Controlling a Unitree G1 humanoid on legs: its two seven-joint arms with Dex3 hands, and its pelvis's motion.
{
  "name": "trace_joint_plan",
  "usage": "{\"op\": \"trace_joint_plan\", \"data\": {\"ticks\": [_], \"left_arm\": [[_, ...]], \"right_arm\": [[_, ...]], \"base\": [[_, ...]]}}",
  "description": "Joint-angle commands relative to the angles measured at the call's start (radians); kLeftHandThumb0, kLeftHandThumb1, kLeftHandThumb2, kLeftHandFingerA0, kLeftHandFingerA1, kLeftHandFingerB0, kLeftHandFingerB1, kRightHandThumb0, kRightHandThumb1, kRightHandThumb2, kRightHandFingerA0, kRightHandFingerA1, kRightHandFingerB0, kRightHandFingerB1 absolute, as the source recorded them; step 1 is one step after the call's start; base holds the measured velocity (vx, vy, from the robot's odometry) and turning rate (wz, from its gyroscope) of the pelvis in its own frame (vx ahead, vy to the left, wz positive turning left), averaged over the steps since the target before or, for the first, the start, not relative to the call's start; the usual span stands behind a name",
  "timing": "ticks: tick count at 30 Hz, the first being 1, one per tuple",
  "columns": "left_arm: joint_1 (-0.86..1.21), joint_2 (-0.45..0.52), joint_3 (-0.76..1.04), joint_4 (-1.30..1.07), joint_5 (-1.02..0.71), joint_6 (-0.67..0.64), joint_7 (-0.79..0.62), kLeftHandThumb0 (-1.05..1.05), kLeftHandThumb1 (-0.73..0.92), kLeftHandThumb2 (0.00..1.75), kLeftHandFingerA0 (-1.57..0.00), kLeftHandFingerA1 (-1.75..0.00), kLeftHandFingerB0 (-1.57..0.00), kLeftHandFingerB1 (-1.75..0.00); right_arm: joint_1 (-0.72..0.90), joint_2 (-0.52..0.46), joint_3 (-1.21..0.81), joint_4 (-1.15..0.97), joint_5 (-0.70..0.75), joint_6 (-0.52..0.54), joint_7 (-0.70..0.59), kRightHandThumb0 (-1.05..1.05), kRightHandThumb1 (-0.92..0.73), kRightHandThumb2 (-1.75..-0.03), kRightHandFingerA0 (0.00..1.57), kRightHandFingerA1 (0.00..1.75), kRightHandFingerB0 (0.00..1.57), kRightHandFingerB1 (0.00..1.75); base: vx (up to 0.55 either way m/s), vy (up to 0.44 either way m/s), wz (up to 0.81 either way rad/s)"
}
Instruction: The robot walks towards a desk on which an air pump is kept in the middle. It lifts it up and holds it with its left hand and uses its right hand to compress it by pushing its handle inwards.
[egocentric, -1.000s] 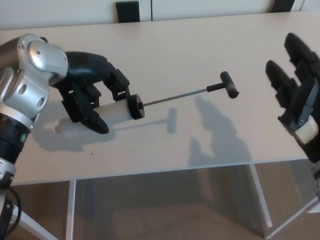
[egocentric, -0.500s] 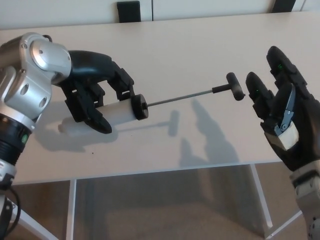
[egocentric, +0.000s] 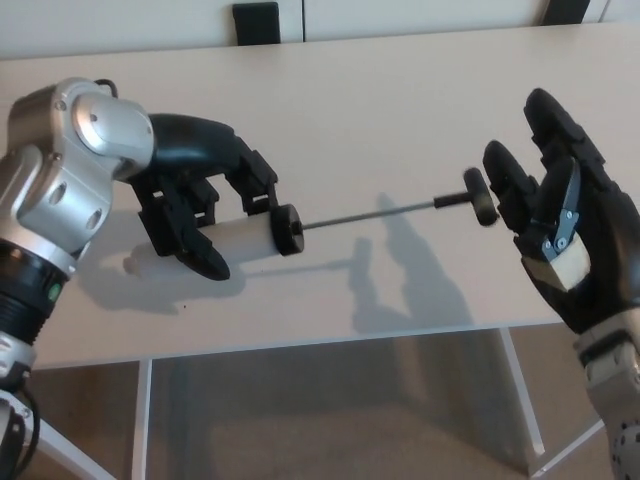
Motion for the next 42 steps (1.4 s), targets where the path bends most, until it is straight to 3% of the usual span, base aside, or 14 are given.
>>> {"op": "trace_joint_plan", "data": {"ticks": [1,11,16,23,25,26,28,29,30,31,33,34,41,42], "left_arm": [[0.025,0.008,-0.015,-0.043,-0.019,0.024,-0.013,-0.16,0.59,1.03,-1.09,-1.39,-0.9,-1.24],[0.038,0.014,-0.036,-0.113,-0.014,0.038,-0.02,-0.16,0.57,1.02,-1.05,-1.35,-0.9,-1.2],[0.048,0.007,-0.035,-0.133,-0.025,0.047,-0.018,-0.15,0.61,1.01,-1.01,-1.45,-0.88,-1.28],[0.048,-0.006,-0.034,-0.151,-0.039,0.053,-0.019,-0.17,0.59,1.03,-1.08,-1.36,-0.92,-1.23],[0.045,-0.006,-0.038,-0.154,-0.037,0.053,-0.019,-0.17,0.59,1.02,-1.05,-1.36,-0.92,-1.23],[0.045,-0.006,-0.038,-0.155,-0.037,0.053,-0.019,-0.16,0.59,1.02,-1.02,-1.37,-0.92,-1.24],[0.045,-0.006,-0.039,-0.156,-0.039,0.053,-0.018,-0.16,0.59,1.02,-1.02,-1.37,-0.92,-1.24],[0.046,-0.005,-0.04,-0.159,-0.038,0.056,-0.019,-0.16,0.59,1.02,-1.03,-1.32,-0.92,-1.21],[0.046,-0.005,-0.041,-0.161,-0.038,0.059,-0.02,-0.16,0.59,1.02,-1.03,-1.32,-0.92,-1.21],[0.046,-0.005,-0.042,-0.161,-0.038,0.059,-0.019,-0.15,0.6,1.01,-1.02,-1.38,-0.91,-1.24],[0.046,-0.006,-0.042,-0.161,-0.039,0.059,-0.018,-0.15,0.6,1.01,-1.02,-1.38,-0.91,-1.24],[0.044,-0.006,-0.044,-0.159,-0.038,0.056,-0.018,-0.16,0.6,1.01,-1.0,-1.41,-0.9,-1.29],[0.036,-0.01,-0.056,-0.156,-0.036,0.051,-0.02,-0.13,0.6,0.99,-0.99,-1.32,-0.88,-1.24],[0.034,-0.011,-0.063,-0.159,-0.03,0.048,-0.019,-0.15,0.62,0.97,-1.05,-1.25,-0.88,-1.17]], "right_arm": [[-0.021,-0.002,-0.014,0.035,-0.006,0.032,0.0,-0.81,-0.85,-1.08,0.0,0.1,0.0,0.0],[-0.037,0.013,-0.035,0.092,-0.001,0.044,0.001,-0.81,-0.85,-1.11,0.0,0.11,0.0,0.01],[-0.031,0.018,-0.033,0.124,-0.015,0.023,0.016,-0.82,-0.85,-1.09,0.0,0.1,0.0,0.0],[-0.021,0.04,-0.037,0.174,-0.008,0.013,0.028,-0.75,-0.92,-0.95,0.0,0.06,0.0,0.0],[-0.023,0.042,-0.031,0.18,-0.013,0.006,0.038,-0.75,-0.92,-0.96,0.0,0.02,0.0,0.0],[-0.023,0.042,-0.028,0.178,-0.017,0.004,0.039,-0.83,-0.85,-1.13,0.0,0.08,0.0,0.0],[-0.023,0.042,-0.025,0.174,-0.022,0.003,0.039,-0.83,-0.85,-1.13,0.0,0.08,0.0,0.0],[-0.023,0.043,-0.024,0.173,-0.023,0.005,0.038,-0.74,-0.92,-0.96,0.0,0.04,0.0,0.0],[-0.024,0.044,-0.024,0.172,-0.023,0.006,0.037,-0.74,-0.92,-0.96,0.0,0.04,0.0,0.0],[-0.024,0.044,-0.024,0.17,-0.023,0.008,0.038,-0.83,-0.85,-1.14,0.0,0.09,0.0,0.0],[-0.025,0.043,-0.024,0.169,-0.022,0.01,0.039,-0.83,-0.85,-1.14,0.0,0.09,0.0,0.0],[-0.028,0.043,-0.023,0.171,-0.024,0.011,0.041,-0.75,-0.92,-0.96,0.0,0.07,0.0,0.0],[-0.033,0.04,-0.013,0.169,-0.023,0.028,0.057,-0.75,-0.92,-1.03,0.0,0.07,0.0,0.0],[-0.034,0.04,-0.007,0.163,-0.026,0.034,0.057,-0.76,-0.92,-0.95,0.0,0.1,0.0,0.0]], "base": [[0.0,0.0,0.0],[0.0,0.0,0.0],[0.0,0.0,0.0],[0.0,0.0,0.0],[0.0,0.0,0.0],[0.0,0.0,0.0],[0.0,0.0,0.0],[0.0,0.0,0.0],[0.0,0.0,0.0],[0.0,0.0,0.0],[0.0,0.0,0.0],[0.0,0.0,0.0],[0.0,0.0,0.0],[0.0,0.0,0.0]]}}
